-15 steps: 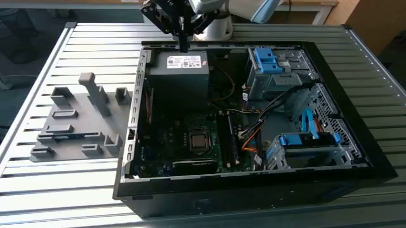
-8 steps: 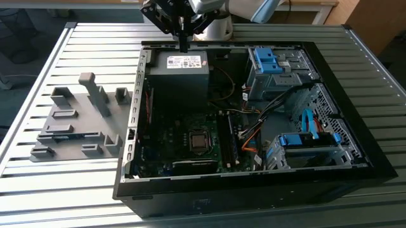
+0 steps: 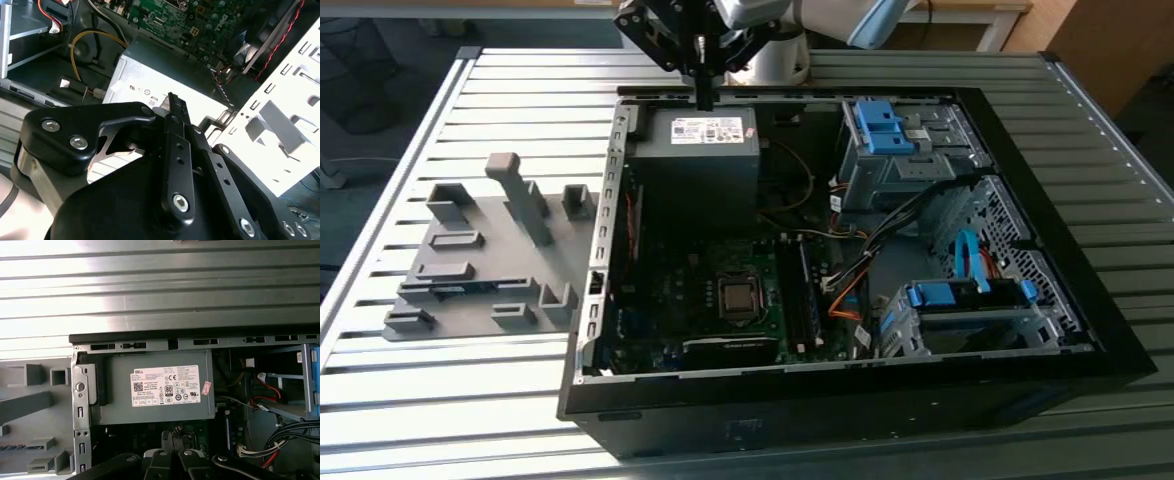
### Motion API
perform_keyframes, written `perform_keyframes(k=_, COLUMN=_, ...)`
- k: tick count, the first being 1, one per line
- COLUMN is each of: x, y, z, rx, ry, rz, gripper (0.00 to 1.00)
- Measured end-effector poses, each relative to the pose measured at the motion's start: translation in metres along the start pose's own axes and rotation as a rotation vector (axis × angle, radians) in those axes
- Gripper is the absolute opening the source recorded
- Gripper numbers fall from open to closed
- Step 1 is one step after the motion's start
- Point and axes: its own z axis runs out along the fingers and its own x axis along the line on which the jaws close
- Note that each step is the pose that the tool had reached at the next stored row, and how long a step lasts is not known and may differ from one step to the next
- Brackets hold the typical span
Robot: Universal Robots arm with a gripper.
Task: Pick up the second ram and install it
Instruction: 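Reach for the second ram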
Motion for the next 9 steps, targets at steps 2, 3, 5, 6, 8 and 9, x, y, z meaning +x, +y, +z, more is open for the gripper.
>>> perform_keyframes(k=2, x=0.0003, y=0.0000, z=0.0000, rx=0.0000, ry=0.0000, rz=0.000, gripper=0.11)
perform_keyframes(k=3, x=0.0004, y=-0.0001, z=0.0000, rx=0.0000, ry=0.0000, rz=0.000, gripper=0.11)
perform_keyframes(k=5, x=0.0021, y=-0.0002, z=0.0000, rx=0.0000, ry=0.0000, rz=0.000, gripper=0.11)
perform_keyframes(k=6, x=0.0023, y=-0.0002, z=0.0000, rx=0.0000, ry=0.0000, rz=0.000, gripper=0.11)
perform_keyframes(k=8, x=0.0027, y=-0.0002, z=0.0000, rx=0.0000, ry=-0.0001, rz=0.000, gripper=0.11)
perform_keyframes(k=9, x=0.0029, y=-0.0002, z=0.0000, rx=-0.0001, ry=0.0000, rz=0.000, gripper=0.11)
